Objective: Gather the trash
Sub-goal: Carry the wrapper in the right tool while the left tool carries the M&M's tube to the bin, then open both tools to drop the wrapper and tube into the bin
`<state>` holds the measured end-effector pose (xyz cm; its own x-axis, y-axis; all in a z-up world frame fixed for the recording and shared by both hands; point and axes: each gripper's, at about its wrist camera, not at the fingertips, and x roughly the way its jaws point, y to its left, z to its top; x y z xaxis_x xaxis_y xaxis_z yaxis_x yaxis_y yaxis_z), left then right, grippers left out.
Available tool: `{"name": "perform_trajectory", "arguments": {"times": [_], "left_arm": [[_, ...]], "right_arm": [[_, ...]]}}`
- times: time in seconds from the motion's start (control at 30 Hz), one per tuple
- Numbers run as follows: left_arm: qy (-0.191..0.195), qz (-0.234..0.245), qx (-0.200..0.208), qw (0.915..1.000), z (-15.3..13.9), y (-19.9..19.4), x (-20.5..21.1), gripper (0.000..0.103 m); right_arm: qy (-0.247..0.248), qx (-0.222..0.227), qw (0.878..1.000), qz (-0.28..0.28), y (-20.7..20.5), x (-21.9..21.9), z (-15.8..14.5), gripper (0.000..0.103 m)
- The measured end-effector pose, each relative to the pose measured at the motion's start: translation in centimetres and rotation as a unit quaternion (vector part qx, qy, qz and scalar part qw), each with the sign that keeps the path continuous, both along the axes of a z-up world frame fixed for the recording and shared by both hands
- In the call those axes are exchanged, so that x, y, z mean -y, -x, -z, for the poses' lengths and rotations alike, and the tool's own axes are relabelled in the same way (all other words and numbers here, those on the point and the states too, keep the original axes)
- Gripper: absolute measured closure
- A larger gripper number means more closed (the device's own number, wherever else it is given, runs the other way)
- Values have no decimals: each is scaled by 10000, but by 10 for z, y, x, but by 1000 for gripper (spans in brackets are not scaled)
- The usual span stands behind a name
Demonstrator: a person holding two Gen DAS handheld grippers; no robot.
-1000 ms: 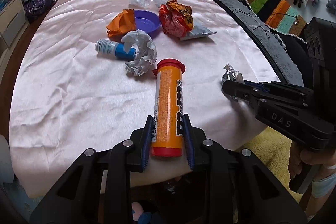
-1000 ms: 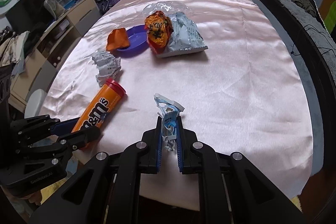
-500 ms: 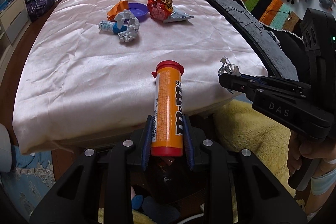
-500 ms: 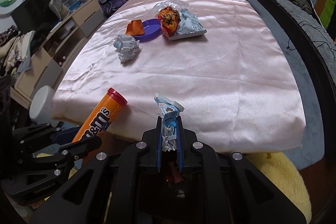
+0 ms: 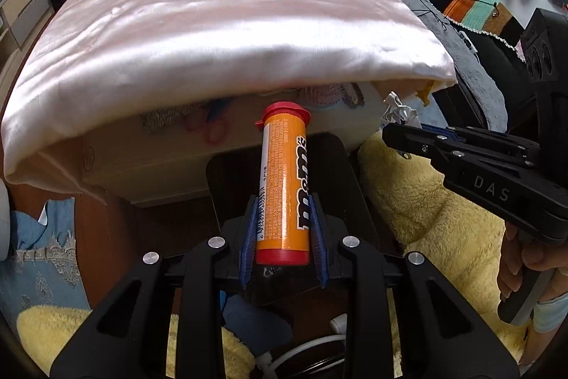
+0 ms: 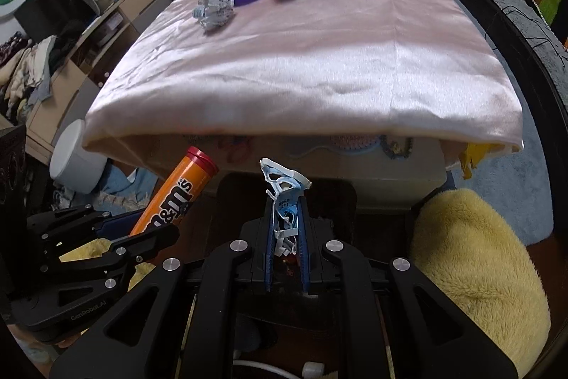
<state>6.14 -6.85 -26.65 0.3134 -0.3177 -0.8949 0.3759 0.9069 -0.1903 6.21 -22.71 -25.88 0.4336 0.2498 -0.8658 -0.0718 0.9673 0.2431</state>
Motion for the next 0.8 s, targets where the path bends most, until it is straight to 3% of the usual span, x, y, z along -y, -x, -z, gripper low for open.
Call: {"name": "perform_trajectory", "arguments": {"times": [0.33,0.63,0.7,0.73,0.77,0.8], "left_arm": [[-124,41,-452,9989,38,8,1,77],[-64,12,-668,9977,48,6,-1,77],[-80,13,-666,9978,47,6,0,73],[-95,17,-644,9979,47,5,0,68],[-123,23,-613,9980,46,5,1,64],[-161,26,-584,9982,45,6,1,63]], "right_arm": [[104,-514,9986,-116,7,-10,36,90],[-136,-599,9981,-41,5,-8,40,87],[-106,-612,9981,-28,4,-9,39,86],[-102,-624,9980,-6,3,-9,39,81],[-111,-628,9980,28,3,-9,38,68],[-117,-625,9980,75,2,-8,38,61]]}}
